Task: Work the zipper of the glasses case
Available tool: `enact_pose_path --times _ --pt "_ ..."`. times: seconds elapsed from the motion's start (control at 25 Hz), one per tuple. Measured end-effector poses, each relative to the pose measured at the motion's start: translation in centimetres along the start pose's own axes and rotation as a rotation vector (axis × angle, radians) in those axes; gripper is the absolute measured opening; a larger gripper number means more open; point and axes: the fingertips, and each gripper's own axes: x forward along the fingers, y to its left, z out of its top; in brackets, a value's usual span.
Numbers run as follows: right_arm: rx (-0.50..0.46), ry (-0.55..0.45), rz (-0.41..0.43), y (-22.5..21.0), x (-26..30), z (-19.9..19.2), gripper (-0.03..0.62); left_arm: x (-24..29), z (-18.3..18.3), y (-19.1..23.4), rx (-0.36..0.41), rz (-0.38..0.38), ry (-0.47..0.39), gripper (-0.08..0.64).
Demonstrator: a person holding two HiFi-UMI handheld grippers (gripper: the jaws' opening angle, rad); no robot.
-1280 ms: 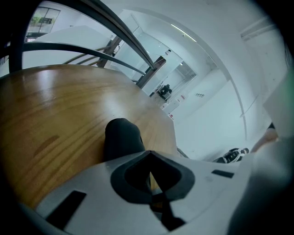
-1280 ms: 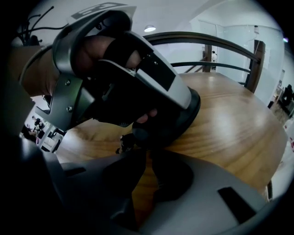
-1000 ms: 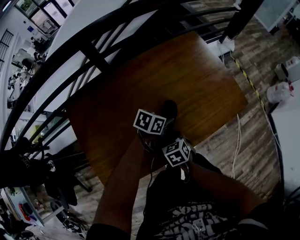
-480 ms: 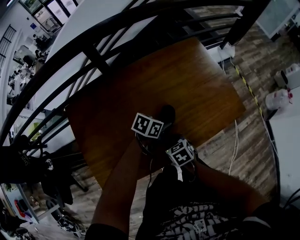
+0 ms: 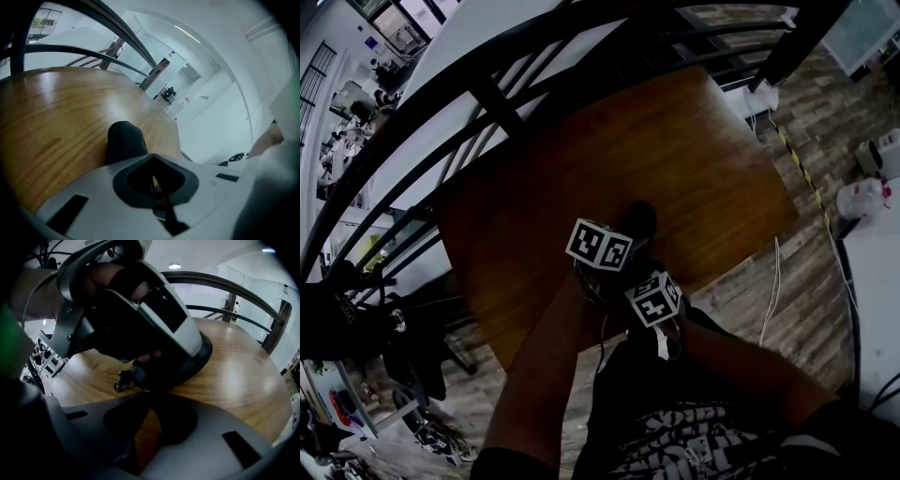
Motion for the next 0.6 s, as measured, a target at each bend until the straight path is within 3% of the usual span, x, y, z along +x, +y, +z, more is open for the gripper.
enact_pose_path --times 0.6 --pt "-0.065 -0.015 -0.024 -1.9 -0.5 -0.2 0.018 0.2 0.0 0.1 -0.008 -0.001 0.012 0.005"
